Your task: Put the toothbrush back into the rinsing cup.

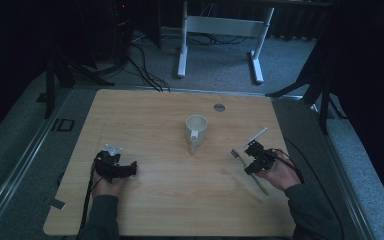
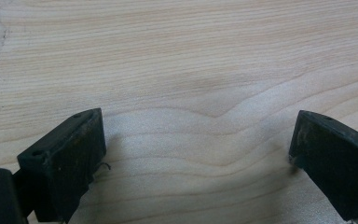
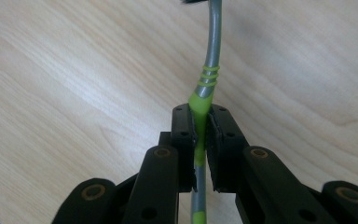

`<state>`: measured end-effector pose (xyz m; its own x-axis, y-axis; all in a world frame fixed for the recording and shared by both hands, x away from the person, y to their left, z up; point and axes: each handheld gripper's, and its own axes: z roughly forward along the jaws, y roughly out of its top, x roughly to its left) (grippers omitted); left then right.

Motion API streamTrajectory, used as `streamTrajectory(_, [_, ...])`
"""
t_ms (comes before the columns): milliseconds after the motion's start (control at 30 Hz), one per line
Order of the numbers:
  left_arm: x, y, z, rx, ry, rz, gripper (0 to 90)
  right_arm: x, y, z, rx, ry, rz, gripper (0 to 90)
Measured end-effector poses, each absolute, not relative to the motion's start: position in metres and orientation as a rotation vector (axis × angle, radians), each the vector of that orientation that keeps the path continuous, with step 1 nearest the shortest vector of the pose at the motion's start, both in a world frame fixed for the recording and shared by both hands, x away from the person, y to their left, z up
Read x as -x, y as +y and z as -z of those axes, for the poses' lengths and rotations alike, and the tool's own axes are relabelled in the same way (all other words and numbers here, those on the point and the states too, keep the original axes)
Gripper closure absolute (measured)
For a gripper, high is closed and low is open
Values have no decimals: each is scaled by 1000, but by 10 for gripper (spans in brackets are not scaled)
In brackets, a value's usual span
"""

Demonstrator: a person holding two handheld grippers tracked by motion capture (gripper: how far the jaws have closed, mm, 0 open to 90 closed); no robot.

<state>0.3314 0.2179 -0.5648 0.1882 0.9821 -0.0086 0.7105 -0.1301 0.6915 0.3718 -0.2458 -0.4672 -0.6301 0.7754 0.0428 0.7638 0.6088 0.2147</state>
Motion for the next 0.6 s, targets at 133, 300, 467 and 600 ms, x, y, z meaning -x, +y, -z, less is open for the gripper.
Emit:
streamTrajectory(133, [-331, 218, 565, -1905, 1581, -625, 39, -373, -247, 463, -1323, 2747, -385, 818])
streamTrajectory(300, [-331, 218, 565, -1906, 1581, -625, 39, -374, -248, 458, -1329, 2716, -445, 818])
streamTrajectory(467, [-331, 218, 565, -1907, 1581, -625, 39, -376, -248, 452, -1318, 2683, -505, 818])
streamTrajectory(600, [-331, 218, 565, -1908, 1581, -625, 39, -377, -248, 448, -1314, 2657, -547, 818])
